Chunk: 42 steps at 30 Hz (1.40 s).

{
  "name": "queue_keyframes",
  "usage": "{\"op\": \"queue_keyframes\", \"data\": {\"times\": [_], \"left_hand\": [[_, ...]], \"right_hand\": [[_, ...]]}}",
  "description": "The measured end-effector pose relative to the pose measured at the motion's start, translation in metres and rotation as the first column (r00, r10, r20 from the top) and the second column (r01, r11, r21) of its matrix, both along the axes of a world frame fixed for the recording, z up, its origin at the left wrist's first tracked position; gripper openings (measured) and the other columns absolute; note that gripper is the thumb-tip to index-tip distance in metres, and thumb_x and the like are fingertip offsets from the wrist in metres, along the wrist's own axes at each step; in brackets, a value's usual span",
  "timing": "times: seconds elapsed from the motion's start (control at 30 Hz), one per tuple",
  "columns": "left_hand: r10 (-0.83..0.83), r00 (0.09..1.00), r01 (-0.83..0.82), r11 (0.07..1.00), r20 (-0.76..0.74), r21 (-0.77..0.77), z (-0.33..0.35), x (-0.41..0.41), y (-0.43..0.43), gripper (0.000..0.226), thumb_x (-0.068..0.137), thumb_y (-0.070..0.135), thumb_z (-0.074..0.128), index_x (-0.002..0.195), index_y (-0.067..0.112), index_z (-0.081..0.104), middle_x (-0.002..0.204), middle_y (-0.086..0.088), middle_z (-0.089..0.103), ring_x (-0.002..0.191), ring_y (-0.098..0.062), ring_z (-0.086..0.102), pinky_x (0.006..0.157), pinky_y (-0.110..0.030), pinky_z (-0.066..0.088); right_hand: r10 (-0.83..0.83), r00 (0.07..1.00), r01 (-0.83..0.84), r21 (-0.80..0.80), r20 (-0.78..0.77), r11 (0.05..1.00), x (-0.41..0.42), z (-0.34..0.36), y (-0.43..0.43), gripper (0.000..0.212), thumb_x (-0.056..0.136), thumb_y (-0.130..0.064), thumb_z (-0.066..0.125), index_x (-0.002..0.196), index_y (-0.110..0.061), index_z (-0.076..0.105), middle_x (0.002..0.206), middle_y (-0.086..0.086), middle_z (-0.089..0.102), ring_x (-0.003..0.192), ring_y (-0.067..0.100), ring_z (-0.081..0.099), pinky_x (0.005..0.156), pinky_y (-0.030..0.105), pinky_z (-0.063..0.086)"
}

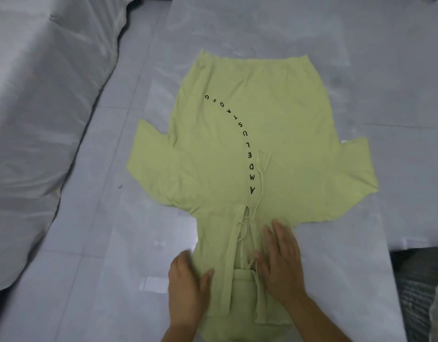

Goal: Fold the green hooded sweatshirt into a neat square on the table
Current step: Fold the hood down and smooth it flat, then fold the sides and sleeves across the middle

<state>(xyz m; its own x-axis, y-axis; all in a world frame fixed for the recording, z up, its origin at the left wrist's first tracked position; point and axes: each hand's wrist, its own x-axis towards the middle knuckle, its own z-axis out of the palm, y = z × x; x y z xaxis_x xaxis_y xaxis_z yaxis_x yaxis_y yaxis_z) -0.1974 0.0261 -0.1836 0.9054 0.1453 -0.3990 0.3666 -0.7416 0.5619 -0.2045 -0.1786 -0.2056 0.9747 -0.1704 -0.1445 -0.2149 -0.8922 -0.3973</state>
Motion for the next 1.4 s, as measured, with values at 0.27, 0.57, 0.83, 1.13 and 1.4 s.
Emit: {"op": "queue_keyframes", "data": {"times": [0.27,0.57,0.83,1.13,1.4], "left_hand": [[0.13,0.873,-0.188,0.979,-0.47,-0.078,0.013,-0.044,0.009,0.045,0.079,0.028,0.068,0.117,0.008,0.057,0.102,-0.009,0.066,0.096,-0.026,0.06,0.069,-0.026,0.043],[0.201,0.872,-0.36,0.881,-0.446,-0.307,0.041,-0.039,0.021,0.059,0.037,0.052,0.064,0.08,0.013,0.057,0.075,-0.012,0.066,0.071,-0.028,0.062,0.072,-0.05,0.054],[0.108,0.96,-0.206,0.899,-0.26,-0.388,0.065,-0.034,0.022,0.054,0.07,0.014,0.074,0.092,0.059,0.055,0.069,0.005,0.064,0.044,0.001,0.052,0.051,-0.014,0.046],[0.107,0.923,-0.328,0.723,-0.371,-0.608,0.089,-0.002,0.023,0.003,0.067,0.023,0.068,0.069,0.022,0.07,0.062,0.003,0.064,0.055,-0.01,0.055,0.051,-0.023,0.048],[0.1,0.917,-0.364,0.601,-0.385,-0.712,0.128,0.126,-0.005,0.046,0.097,0.04,0.032,0.087,0.009,0.064,0.071,-0.005,0.073,0.066,-0.017,0.067,0.057,-0.028,0.057]], "right_hand": [[-0.434,0.708,0.593,0.135,-0.556,0.794,-0.082,0.013,0.004,0.053,0.067,-0.048,0.068,0.104,-0.011,0.061,0.102,0.013,0.061,0.094,0.029,0.06,0.077,0.037,0.05],[-0.433,0.703,0.698,0.427,-0.565,0.575,-0.074,0.05,0.0,0.041,0.077,-0.014,0.069,0.11,-0.019,0.045,0.108,0.008,0.059,0.092,0.025,0.056,0.076,0.033,0.043],[-0.241,0.855,0.496,0.592,-0.459,0.635,-0.073,0.087,-0.013,0.048,0.085,-0.008,0.061,0.083,-0.056,0.059,0.082,-0.002,0.063,0.044,0.003,0.05,0.046,0.018,0.046],[-0.184,0.836,0.546,0.749,-0.518,0.375,-0.035,0.119,-0.041,0.039,0.092,0.003,0.037,0.086,-0.01,0.073,0.085,0.017,0.066,0.067,0.026,0.055,0.048,0.024,0.046],[-0.219,0.77,0.588,0.8,-0.599,-0.118,0.068,0.134,-0.076,0.035,0.09,-0.011,0.034,0.092,0.002,0.066,0.086,0.014,0.068,0.07,0.021,0.062,0.054,0.025,0.052]]}}
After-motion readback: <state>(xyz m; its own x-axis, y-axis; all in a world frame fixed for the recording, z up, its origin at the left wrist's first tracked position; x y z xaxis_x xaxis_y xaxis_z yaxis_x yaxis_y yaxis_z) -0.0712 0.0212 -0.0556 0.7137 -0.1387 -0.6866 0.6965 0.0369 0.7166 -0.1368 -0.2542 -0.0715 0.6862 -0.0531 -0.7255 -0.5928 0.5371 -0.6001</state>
